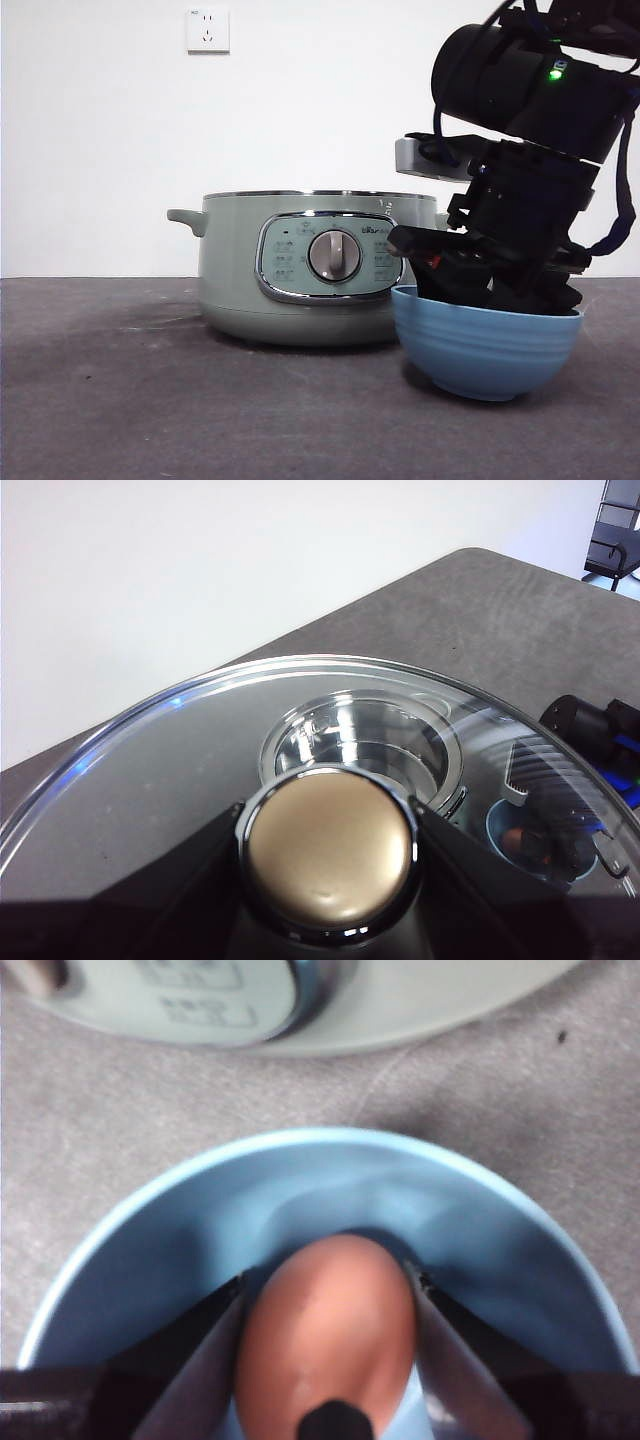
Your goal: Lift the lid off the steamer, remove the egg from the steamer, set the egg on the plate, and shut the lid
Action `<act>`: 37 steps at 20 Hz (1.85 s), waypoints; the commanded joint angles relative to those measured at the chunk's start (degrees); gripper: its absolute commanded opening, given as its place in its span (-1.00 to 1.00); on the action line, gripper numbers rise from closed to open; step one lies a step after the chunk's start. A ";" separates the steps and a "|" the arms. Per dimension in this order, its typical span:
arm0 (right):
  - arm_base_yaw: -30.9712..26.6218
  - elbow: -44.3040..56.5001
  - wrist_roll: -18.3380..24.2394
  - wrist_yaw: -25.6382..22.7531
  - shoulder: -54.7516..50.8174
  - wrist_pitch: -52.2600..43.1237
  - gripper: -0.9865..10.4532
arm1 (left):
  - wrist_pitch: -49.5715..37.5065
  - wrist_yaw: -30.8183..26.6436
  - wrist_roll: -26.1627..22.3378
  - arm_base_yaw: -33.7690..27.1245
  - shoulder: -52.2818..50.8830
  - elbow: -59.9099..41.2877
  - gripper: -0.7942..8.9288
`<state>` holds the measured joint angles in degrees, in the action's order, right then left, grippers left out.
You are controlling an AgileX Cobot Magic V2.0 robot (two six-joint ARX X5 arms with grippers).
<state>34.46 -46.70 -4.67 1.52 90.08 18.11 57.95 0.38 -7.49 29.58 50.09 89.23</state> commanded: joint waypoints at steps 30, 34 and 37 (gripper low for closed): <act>0.15 0.46 -4.42 -0.17 -58.82 12.92 -0.27 | -20.09 9.44 0.42 1.86 17.97 0.79 -0.85; 0.15 0.31 -6.32 -0.44 -66.25 15.32 -0.27 | -28.06 9.44 0.46 3.23 26.53 0.79 -0.85; 0.15 -0.68 -6.32 -0.42 -67.14 16.13 -0.27 | -33.29 9.44 0.17 3.76 32.37 0.76 -0.85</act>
<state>34.50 -46.96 -10.24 1.32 23.03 34.59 28.25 9.69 -7.29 33.08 81.25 89.23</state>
